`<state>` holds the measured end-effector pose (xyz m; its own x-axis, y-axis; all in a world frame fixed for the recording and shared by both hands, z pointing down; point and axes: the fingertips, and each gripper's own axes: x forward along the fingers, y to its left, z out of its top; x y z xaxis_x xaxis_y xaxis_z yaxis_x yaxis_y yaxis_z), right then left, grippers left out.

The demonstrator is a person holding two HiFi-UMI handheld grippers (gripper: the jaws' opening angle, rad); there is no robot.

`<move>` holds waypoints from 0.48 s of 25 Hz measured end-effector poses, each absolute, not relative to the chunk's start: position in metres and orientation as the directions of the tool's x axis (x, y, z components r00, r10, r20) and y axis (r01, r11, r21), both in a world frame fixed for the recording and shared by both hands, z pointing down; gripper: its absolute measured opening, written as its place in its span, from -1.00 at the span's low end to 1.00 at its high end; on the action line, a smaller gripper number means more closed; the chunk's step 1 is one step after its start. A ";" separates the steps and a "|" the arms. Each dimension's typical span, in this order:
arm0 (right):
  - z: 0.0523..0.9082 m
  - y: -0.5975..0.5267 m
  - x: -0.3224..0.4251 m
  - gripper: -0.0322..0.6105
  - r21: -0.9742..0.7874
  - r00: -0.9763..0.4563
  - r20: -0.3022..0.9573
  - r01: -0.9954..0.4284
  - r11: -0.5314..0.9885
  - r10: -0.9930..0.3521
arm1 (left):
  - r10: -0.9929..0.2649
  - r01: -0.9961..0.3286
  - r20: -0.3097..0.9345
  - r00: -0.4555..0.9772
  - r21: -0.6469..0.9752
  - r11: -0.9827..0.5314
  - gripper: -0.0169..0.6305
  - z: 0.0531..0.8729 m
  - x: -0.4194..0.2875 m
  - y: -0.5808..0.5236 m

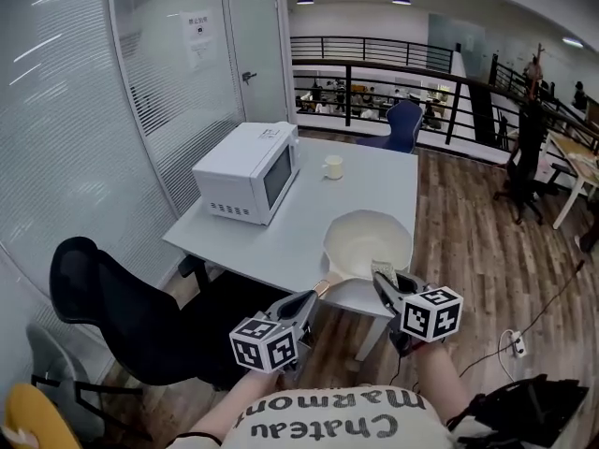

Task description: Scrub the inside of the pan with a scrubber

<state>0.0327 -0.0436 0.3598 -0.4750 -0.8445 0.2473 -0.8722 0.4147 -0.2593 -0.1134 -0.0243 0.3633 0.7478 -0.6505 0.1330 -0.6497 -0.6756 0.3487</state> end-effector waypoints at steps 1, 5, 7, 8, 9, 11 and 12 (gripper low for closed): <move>0.365 -0.038 0.033 -0.71 -0.257 -0.456 0.255 -0.882 0.395 -0.853 | -0.645 -0.646 0.138 0.752 0.349 -0.678 -0.93 0.367 -0.117 -0.019; 0.378 -0.014 0.029 -0.71 -0.297 -0.424 0.271 -0.891 0.343 -0.864 | -0.628 -0.638 0.161 0.761 0.360 -0.680 -0.93 0.381 -0.129 -0.001; 0.384 -0.002 0.027 -0.71 -0.324 -0.414 0.276 -0.890 0.321 -0.868 | -0.617 -0.631 0.176 0.767 0.378 -0.678 -0.93 0.388 -0.133 0.007; 0.387 0.004 0.026 -0.71 -0.322 -0.400 0.286 -0.896 0.306 -0.871 | -0.609 -0.625 0.181 0.772 0.385 -0.679 -0.93 0.391 -0.134 0.011; 0.390 0.010 0.027 -0.71 -0.310 -0.383 0.300 -0.905 0.290 -0.874 | -0.600 -0.619 0.185 0.778 0.388 -0.683 -0.93 0.393 -0.134 0.015; 0.395 0.021 0.029 -0.71 -0.281 -0.353 0.325 -0.922 0.266 -0.878 | -0.586 -0.609 0.188 0.788 0.379 -0.697 -0.93 0.397 -0.133 0.022; 0.397 0.026 0.030 -0.71 -0.273 -0.344 0.332 -0.926 0.259 -0.878 | -0.583 -0.608 0.191 0.790 0.369 -0.703 -0.93 0.399 -0.133 0.025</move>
<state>0.0301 0.0256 0.3966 -0.3437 -0.8784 0.3321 -0.9263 0.2591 -0.2734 -0.1327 0.0250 0.3988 0.7895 -0.5834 0.1906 -0.6083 -0.7027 0.3690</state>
